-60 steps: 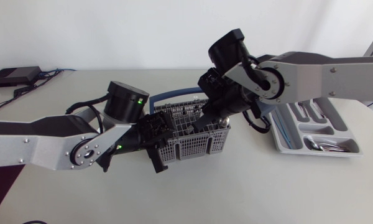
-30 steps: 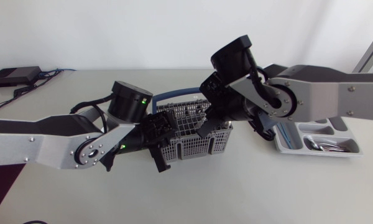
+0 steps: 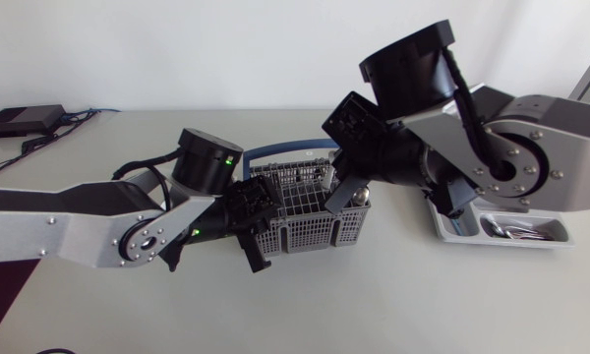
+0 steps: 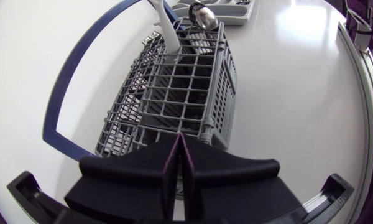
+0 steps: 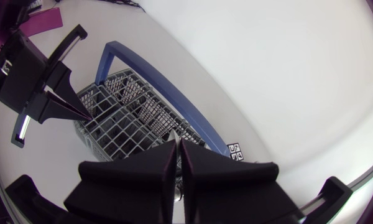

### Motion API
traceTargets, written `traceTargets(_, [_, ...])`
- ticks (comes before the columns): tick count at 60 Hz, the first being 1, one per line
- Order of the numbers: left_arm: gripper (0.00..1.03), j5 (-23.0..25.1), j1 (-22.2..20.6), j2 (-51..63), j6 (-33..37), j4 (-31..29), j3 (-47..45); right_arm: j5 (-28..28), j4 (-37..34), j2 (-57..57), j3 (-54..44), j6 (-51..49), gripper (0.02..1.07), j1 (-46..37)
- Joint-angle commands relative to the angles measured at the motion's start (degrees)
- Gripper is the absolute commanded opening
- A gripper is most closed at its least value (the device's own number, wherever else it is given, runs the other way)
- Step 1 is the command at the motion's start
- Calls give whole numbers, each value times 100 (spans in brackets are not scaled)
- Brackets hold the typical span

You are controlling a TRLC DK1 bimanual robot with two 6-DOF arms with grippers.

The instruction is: Transfer all utensils from the basket to the drawer tray.

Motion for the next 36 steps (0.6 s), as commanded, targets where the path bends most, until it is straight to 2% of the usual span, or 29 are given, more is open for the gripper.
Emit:
traceTargets(1, [7,51,-88,216,-81,-98,52,-75,130,-262,-199,-236,8,108])
traceTargets(14, [21,51,-88,-101,-81,-124,105,-93,77,-842,-278,-438,8,135])
traceTargets(22, [35,51,-105,-400,-81,-168,166,-242,-134,-1220,-287,-438,8,144])
traceTargets(31, [41,59,-220,-716,-142,-283,254,-576,-424,-1624,-313,-403,8,126])
traceTargets(36, [44,68,-299,-874,-160,-353,289,-990,-653,-1861,-375,-333,8,56])
